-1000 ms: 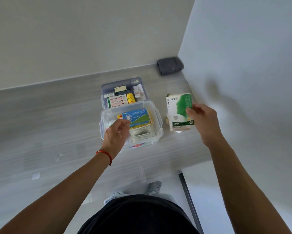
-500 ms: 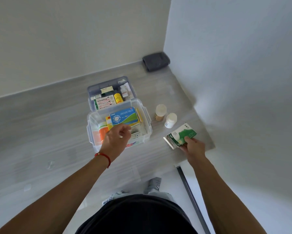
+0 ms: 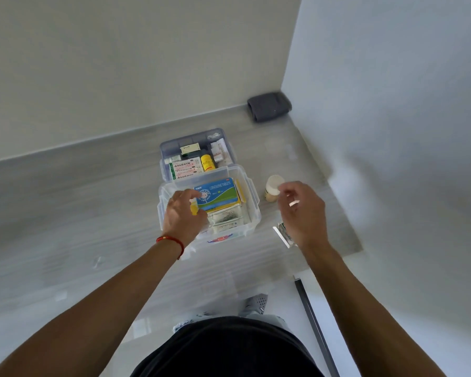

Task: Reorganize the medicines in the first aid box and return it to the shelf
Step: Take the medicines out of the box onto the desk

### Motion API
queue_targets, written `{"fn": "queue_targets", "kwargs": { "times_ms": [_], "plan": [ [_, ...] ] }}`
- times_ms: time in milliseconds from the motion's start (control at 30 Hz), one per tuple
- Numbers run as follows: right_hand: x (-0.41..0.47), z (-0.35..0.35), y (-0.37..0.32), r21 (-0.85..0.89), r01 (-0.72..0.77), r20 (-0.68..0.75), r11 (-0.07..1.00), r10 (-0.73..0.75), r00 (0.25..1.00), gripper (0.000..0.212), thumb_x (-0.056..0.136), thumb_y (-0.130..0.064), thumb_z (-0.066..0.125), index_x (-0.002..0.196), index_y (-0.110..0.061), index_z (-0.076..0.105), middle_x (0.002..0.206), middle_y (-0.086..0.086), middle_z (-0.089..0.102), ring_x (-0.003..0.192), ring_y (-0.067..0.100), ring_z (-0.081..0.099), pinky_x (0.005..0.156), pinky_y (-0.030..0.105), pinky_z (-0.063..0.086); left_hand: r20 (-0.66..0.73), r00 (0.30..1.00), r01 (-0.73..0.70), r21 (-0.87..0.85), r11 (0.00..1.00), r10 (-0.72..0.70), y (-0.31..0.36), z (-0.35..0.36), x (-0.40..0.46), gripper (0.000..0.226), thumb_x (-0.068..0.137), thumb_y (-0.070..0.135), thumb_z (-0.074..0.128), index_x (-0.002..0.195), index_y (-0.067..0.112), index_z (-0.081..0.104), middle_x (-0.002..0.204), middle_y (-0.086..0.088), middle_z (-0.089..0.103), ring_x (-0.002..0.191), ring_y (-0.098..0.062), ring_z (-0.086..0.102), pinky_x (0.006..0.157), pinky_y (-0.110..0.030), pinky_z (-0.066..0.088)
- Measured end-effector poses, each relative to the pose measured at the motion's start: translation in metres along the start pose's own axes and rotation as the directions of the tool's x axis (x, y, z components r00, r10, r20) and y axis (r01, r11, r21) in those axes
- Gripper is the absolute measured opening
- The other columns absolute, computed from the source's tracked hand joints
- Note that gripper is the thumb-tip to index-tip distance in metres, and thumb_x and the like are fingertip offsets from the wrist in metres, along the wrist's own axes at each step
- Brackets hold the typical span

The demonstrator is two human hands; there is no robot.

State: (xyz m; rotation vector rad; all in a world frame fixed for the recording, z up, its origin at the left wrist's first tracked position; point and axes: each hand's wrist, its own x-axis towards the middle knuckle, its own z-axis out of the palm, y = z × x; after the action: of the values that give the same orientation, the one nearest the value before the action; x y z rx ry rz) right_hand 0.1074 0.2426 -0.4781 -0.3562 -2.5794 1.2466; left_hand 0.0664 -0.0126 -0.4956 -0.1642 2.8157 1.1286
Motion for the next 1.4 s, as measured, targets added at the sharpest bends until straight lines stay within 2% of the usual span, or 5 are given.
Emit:
{"fn": "queue_targets", "kwargs": {
  "times_ms": [367, 667, 833, 1033, 1400],
  "plan": [
    [0.000, 0.026, -0.014, -0.012, 0.068, 0.137, 0.998, -0.066, 0.988, 0.015, 0.098, -0.007, 0.059, 0.102, -0.012, 0.072, 0.100, 0.002, 0.075, 0.087, 0.018, 0.072, 0.080, 0.039, 0.061, 0.226, 0.926, -0.371, 0.412, 0.832, 0.301, 0.005, 0.015, 0.027, 0.043, 0.087, 0.009, 0.073, 0.127, 0.008, 0.057, 0.125, -0.013, 0.058, 0.116, -0.027, 0.048, 0.098, -0.040, 0.052],
    [-0.022, 0.000, 0.002, -0.002, 0.092, 0.052, 0.996, -0.092, 0.994, 0.013, 0.094, -0.002, 0.065, 0.104, -0.008, 0.072, 0.104, 0.006, 0.076, 0.084, 0.018, 0.069, 0.074, 0.043, 0.060, 0.065, 0.886, -0.456, 0.289, 0.842, 0.458, 0.017, -0.003, 0.006, 0.051, 0.078, 0.019, 0.081, 0.121, 0.005, 0.058, 0.114, -0.015, 0.064, 0.104, -0.032, 0.057, 0.095, -0.043, 0.050],
    [-0.025, -0.004, -0.010, 0.183, -0.209, 0.210, 0.961, 0.170, 0.963, 0.042, 0.092, -0.057, 0.057, 0.124, -0.030, 0.058, 0.103, -0.012, 0.075, 0.088, 0.005, 0.074, 0.075, 0.029, 0.061, 0.117, 0.838, -0.543, 0.102, 0.833, 0.532, 0.066, 0.017, -0.021, 0.061, 0.077, 0.037, 0.082, 0.126, 0.013, 0.053, 0.114, -0.006, 0.059, 0.101, -0.017, 0.055, 0.088, -0.025, 0.045],
    [-0.020, -0.034, 0.037, 0.188, -0.393, 0.007, 0.900, 0.399, 0.917, 0.028, 0.099, -0.027, 0.055, 0.127, -0.029, 0.053, 0.100, 0.001, 0.074, 0.072, 0.013, 0.076, 0.065, 0.036, 0.064, 0.198, 0.812, -0.557, -0.017, 0.830, 0.549, 0.089, 0.046, -0.041, 0.044, 0.088, 0.038, 0.071, 0.125, 0.020, 0.055, 0.120, 0.002, 0.061, 0.109, -0.014, 0.054, 0.095, -0.020, 0.038],
    [-0.005, -0.019, 0.105, -0.201, -0.631, 0.063, 0.749, 0.653, 0.755, 0.027, 0.105, -0.022, 0.045, 0.125, -0.005, 0.045, 0.120, 0.025, 0.065, 0.103, 0.044, 0.069, 0.089, 0.056, 0.059, 0.039, 0.958, -0.285, 0.213, 0.935, 0.283, 0.017, 0.008, -0.011, 0.031, 0.085, -0.004, 0.062, 0.113, 0.008, 0.068, 0.116, -0.011, 0.067, 0.114, -0.029, 0.060, 0.099, -0.041, 0.051]
  ]
}}
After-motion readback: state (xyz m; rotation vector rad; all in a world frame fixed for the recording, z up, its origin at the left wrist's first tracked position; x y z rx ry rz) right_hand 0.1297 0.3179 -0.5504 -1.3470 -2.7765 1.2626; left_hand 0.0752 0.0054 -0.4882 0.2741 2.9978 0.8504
